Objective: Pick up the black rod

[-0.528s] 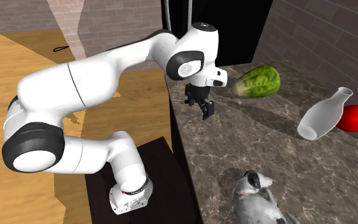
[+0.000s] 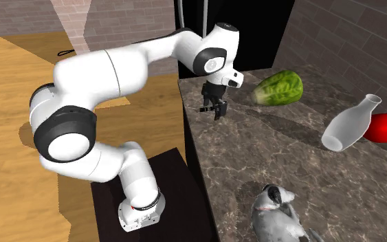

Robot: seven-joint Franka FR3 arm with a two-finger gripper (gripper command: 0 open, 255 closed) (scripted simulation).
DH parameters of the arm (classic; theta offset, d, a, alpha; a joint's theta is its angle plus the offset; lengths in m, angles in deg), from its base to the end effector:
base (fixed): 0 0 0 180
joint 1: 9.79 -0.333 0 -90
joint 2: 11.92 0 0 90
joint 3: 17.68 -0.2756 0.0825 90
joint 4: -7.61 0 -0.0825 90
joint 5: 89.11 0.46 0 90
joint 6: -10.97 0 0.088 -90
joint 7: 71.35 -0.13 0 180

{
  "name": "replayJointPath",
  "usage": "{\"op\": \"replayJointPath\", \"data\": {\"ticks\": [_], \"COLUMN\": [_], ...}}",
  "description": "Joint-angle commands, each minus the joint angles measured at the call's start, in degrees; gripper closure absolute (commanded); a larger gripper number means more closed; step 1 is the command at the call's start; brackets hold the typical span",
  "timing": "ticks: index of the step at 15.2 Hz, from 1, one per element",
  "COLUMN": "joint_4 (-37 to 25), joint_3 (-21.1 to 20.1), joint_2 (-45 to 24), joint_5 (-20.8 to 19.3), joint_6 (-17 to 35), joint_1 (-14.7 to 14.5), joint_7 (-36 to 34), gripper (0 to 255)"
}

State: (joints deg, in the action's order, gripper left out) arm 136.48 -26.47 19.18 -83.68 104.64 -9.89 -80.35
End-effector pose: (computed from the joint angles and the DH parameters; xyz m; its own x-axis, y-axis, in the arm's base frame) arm 0.4672 0.0873 0.4918 0.9963 -0.0362 -0.0776 -0.0365 -0.9993 -0.0027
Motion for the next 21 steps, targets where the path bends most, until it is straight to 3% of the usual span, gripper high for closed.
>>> {"op": "replayJointPath", "data": {"ticks": [1,9,18,19,21], "joint_4": [-3.08,-15.16,-10.21,-10.23,-10.22], "joint_3": [-2.01,-7.79,-8.03,-8.06,-8.03], "joint_2": [-4.83,-23.04,-23.90,-23.99,-24.01], "joint_5": [1.24,4.26,4.25,4.24,4.22], "joint_6": [-0.13,-0.30,5.47,5.54,5.55], "joint_1": [0.17,-0.16,-0.33,-0.34,-0.32], "joint_7": [-4.68,-21.48,-20.99,-21.03,-20.98], "gripper": [0,0,0,255,255]}}
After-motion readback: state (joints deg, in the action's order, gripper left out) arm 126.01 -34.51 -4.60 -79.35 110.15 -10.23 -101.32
